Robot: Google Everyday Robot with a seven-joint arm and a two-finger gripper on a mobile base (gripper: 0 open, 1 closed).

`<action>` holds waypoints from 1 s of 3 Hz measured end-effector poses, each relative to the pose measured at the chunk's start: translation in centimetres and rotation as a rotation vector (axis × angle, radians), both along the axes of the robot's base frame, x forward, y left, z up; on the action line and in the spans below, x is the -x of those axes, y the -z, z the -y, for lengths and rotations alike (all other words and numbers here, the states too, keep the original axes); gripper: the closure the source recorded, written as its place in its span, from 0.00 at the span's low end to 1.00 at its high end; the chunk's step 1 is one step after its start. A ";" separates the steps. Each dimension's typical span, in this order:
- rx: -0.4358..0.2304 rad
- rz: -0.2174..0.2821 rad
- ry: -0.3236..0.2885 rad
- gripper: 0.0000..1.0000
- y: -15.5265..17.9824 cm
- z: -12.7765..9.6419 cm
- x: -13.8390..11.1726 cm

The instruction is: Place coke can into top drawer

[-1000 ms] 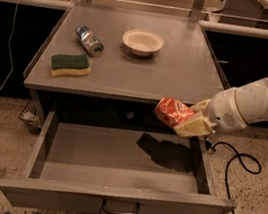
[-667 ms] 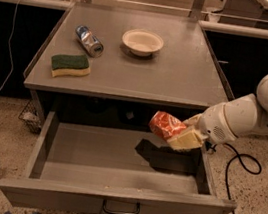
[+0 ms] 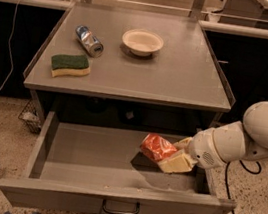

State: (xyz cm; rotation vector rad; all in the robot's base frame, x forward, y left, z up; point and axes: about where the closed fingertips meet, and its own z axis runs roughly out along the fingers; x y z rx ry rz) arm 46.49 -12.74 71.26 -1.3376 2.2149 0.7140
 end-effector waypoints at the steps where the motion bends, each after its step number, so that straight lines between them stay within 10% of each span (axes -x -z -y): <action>1: -0.001 0.011 -0.010 1.00 1.9 -1.5 -0.2; 3: 0.010 0.006 0.008 1.00 6.8 -3.3 -1.5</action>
Offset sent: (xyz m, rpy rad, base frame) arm 0.0172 0.0364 -0.0686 -0.0070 -0.0209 -0.0036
